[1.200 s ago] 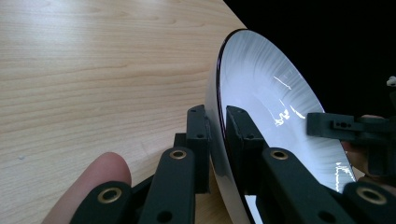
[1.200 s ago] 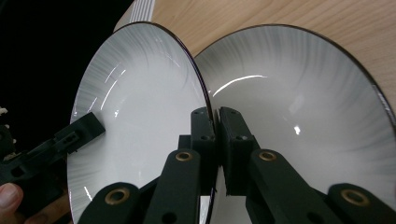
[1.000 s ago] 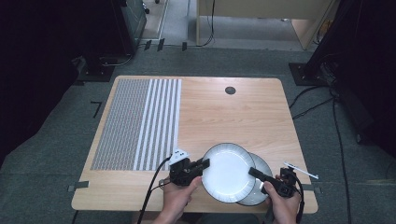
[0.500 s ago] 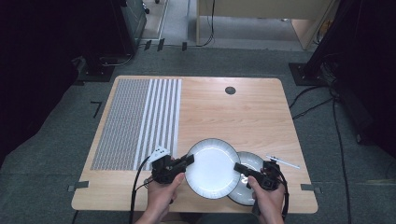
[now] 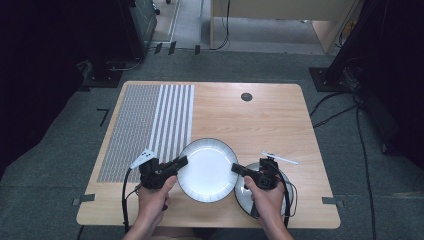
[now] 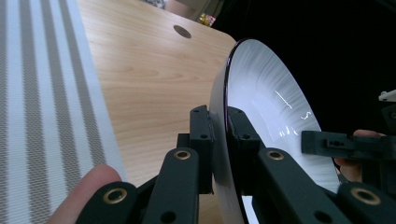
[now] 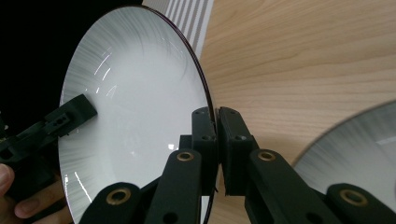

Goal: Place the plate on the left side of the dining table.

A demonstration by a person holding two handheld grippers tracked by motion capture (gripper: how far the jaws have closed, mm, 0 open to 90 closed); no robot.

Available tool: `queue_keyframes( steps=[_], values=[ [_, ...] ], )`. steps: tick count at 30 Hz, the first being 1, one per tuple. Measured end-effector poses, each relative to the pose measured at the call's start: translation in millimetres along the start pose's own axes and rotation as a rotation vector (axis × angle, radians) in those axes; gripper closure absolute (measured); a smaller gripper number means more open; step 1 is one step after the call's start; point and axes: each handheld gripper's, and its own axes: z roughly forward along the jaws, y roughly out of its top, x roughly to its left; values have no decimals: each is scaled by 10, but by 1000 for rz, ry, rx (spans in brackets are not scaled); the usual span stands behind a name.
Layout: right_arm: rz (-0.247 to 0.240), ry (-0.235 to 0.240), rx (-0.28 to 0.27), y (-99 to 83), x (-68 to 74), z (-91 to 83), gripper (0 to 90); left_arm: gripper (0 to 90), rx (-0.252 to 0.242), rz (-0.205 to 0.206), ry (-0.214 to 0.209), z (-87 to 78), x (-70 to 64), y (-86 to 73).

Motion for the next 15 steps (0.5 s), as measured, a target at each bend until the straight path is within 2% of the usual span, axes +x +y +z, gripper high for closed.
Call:
queue_keyframes(
  steps=[15],
  values=[
    [-22,19,53,188,419,543,865,838,-54,-52,48,-267,474,263]
  ],
)
